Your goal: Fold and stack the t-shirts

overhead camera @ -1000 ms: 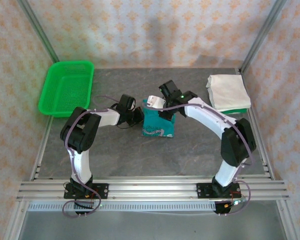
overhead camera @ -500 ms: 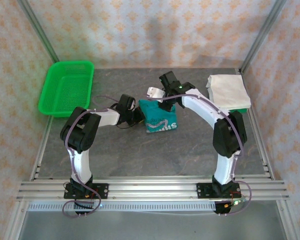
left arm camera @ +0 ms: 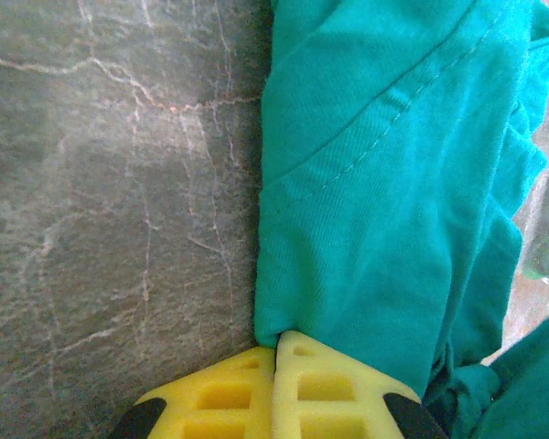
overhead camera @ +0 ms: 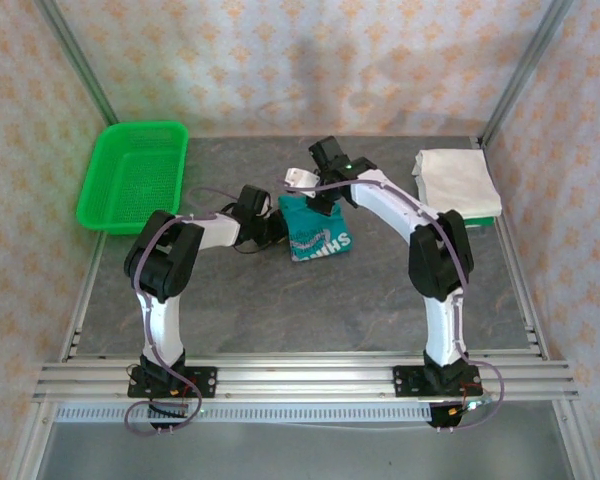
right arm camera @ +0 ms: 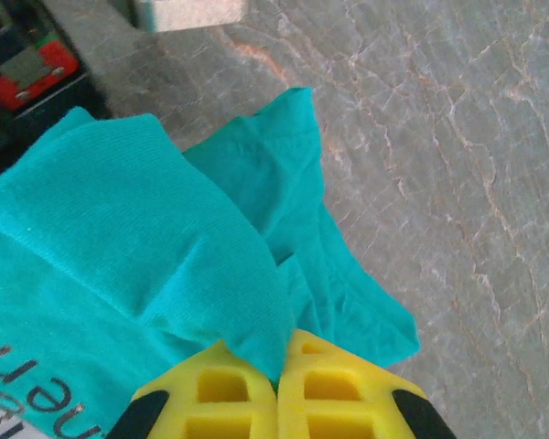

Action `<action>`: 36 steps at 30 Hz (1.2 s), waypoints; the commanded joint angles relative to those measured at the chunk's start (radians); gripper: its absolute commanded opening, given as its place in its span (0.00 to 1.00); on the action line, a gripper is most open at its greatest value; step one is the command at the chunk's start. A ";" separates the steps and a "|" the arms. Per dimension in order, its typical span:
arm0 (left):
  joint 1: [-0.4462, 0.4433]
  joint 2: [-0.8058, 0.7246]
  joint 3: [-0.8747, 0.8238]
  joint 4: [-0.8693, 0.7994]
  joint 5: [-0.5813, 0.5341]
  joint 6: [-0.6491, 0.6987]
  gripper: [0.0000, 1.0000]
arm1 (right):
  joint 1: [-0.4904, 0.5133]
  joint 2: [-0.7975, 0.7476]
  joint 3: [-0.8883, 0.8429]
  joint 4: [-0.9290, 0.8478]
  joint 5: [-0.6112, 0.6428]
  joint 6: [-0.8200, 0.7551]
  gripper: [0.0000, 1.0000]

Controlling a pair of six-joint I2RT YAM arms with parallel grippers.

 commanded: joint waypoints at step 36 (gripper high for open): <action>0.049 -0.057 -0.144 -0.040 -0.021 -0.056 0.28 | -0.039 -0.080 -0.166 0.516 0.153 0.449 0.86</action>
